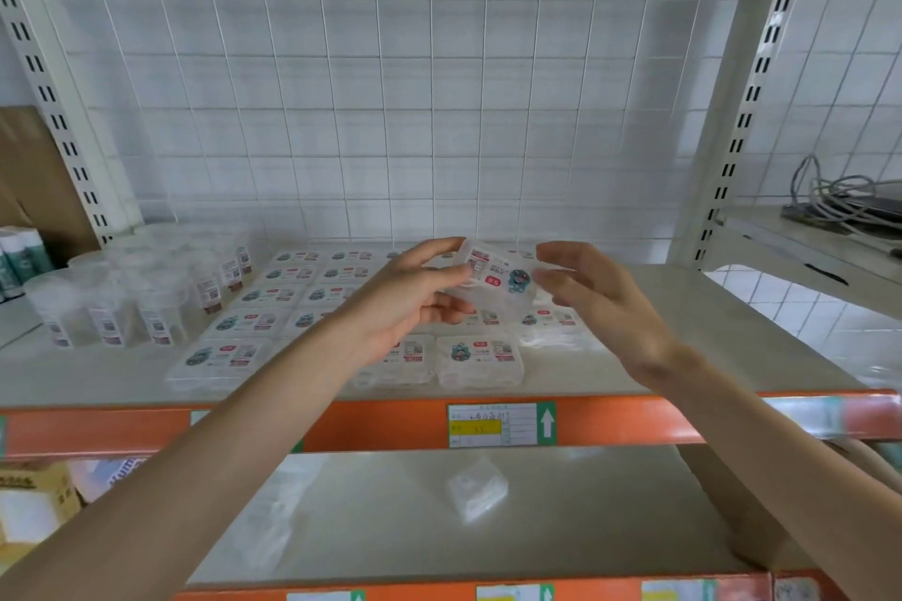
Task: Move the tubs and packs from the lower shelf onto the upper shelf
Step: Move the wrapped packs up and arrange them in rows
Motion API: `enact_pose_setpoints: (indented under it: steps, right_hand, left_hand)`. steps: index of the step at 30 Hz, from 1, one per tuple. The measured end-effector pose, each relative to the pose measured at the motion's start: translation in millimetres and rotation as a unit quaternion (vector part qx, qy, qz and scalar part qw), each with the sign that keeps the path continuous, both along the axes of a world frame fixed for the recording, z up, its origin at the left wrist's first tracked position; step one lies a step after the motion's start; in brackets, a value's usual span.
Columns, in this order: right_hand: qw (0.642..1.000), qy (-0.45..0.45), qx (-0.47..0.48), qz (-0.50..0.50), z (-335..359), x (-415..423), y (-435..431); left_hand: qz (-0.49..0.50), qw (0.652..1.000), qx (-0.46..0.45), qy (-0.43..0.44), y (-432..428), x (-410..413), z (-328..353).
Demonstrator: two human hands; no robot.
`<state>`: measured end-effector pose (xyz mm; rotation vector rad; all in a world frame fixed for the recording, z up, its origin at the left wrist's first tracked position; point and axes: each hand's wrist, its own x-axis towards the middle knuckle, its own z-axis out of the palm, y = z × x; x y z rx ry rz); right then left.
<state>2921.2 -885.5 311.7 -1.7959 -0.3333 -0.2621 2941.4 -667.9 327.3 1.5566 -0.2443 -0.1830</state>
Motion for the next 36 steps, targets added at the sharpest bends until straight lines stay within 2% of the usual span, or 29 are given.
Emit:
enact_pose_setpoints:
  steps: [6, 11, 17, 19, 21, 23, 25, 30, 32, 36]
  right_hand:
    - [0.994, 0.102, -0.001, 0.038, 14.1, 8.1, 5.3]
    - [0.989, 0.100, 0.099, 0.039, 7.8, 8.4, 5.1]
    - [0.982, 0.102, 0.145, 0.060, 1.7, 6.2, -2.8]
    - [0.990, 0.089, 0.099, 0.044, -2.0, 4.8, -6.3]
    - [0.999, 0.008, -0.029, -0.012, -7.5, 5.2, -14.8]
    - [0.983, -0.099, -0.154, -0.017, -8.6, 0.6, -22.7]
    - [0.958, -0.164, -0.235, 0.004, -7.9, -4.1, -27.1]
    - [0.934, -0.216, -0.281, -0.037, -13.4, -9.4, -31.7]
    - [0.932, -0.223, -0.279, -0.058, -18.9, -11.2, -34.6]
    - [0.940, -0.190, -0.271, -0.086, -30.5, -14.6, -47.5]
  left_hand:
    - [-0.036, 0.998, 0.051, -0.021, -5.7, -4.1, 3.3]
    - [-0.043, 0.998, 0.051, -0.017, -11.3, -4.9, 3.2]
    - [-0.036, 0.998, 0.039, -0.017, -20.8, -2.5, 0.6]
    - [-0.035, 0.998, 0.039, -0.024, -23.4, -0.8, 0.8]
    - [-0.038, 0.997, 0.051, -0.032, -25.6, 0.3, -0.1]
    - [-0.040, 0.997, 0.061, -0.039, -27.7, 1.1, -3.0]
    - [-0.040, 0.996, 0.070, -0.043, -29.9, 3.2, -6.8]
    - [-0.046, 0.990, 0.120, -0.062, -32.2, 1.8, -14.8]
    - [-0.029, 0.971, 0.195, -0.134, -31.2, -5.9, -16.9]
    - [0.036, 0.863, 0.384, -0.327, -15.4, -22.5, -33.5]
